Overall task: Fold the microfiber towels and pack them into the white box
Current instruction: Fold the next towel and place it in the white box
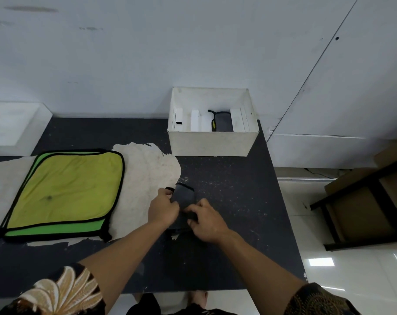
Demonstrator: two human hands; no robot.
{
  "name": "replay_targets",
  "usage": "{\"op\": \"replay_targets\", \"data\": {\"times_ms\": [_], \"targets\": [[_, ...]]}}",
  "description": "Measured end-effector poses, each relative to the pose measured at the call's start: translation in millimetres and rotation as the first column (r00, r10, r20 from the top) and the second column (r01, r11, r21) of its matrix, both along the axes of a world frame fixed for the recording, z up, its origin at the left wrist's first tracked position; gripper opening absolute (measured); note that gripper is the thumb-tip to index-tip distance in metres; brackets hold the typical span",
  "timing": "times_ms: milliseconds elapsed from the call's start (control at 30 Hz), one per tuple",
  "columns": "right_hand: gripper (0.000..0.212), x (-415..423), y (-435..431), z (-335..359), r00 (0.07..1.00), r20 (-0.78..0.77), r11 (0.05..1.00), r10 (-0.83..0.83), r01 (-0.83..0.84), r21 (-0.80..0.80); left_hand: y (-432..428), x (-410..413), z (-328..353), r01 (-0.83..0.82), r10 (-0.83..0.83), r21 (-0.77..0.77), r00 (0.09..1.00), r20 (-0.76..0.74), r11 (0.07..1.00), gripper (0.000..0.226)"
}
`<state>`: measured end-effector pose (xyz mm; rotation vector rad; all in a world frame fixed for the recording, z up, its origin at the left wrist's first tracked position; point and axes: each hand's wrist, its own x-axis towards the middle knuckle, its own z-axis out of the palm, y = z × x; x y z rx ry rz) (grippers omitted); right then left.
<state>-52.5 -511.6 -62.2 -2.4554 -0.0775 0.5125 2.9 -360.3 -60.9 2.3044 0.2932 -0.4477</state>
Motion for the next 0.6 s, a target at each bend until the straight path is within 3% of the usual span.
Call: {"op": "replay_targets", "data": {"times_ms": [167,333,500,600], "targets": [[0.044,-1.8,0.5,-1.3,0.999,-0.034,0.997,0.025,-0.027,-0.075,7.7,-2.9,-1.9,0.083,-0.069,0.151,0.993,-0.093,0.985,0.031],[0.031,2.1,5.6,3.5,0.989,0.148,0.996,-0.017,0.029,-0.08,8.8,0.7,3.9,0.136,-0.121,0.188,0.989,-0.089,0.973,0.01],[0.038,10.4,12.5,8.4,0.983,0.178,0.997,-0.05,0.06,-0.05,6.0,0.6,9.3,0.017,-0.018,0.053,1.0,0.002,0.998,0.008],[0.029,9.3,12.4,7.5,0.97,0.219,0.993,-0.102,0.111,-0.029,3.4,0.2,8.6,-0.069,0.047,-0.161,0.99,-0.134,0.984,0.015]]}}
